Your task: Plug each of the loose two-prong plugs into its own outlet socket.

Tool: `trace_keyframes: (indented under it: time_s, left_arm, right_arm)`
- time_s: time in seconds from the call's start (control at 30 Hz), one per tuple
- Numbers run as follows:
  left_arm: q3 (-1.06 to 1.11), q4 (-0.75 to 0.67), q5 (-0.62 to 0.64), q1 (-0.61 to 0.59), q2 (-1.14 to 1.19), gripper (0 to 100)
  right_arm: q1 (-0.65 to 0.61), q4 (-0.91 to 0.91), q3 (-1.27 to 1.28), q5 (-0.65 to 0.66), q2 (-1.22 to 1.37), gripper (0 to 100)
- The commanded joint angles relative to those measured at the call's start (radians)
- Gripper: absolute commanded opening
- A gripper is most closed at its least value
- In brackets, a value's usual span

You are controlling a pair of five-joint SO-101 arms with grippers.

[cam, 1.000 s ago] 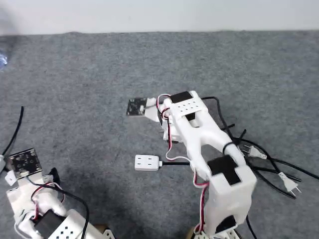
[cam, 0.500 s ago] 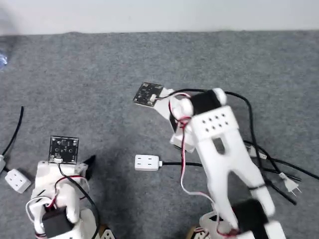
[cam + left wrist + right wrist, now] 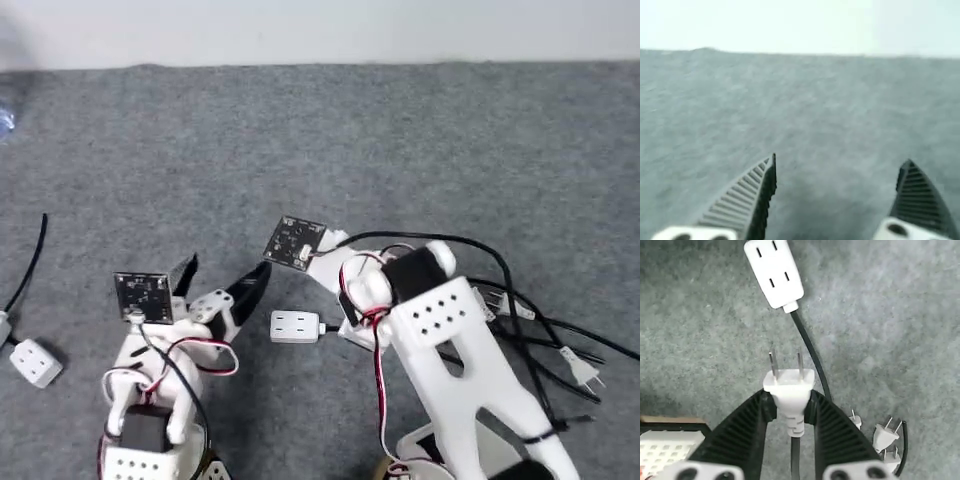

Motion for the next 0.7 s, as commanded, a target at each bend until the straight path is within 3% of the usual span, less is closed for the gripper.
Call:
trace_keyframes:
  time_s: [0.0,0.3,0.67]
  left_arm:
    - [0.022,-0.126,0.138,0.054,-0.006,36]
    - [0.01,-0.071,0.203,0.262,-0.006,36]
    - [0.012,-0.055,0.203,0.272,-0.006,36]
  right_arm:
    - [-0.002,-0.056,0.002,-0.009,-0.044,0.8]
    - [-0.008,-0.159,-0.003,-0.058,-0.044,0.8]
    - [-0.107,-0.154,-0.008,-0.066,-0.054,0.8]
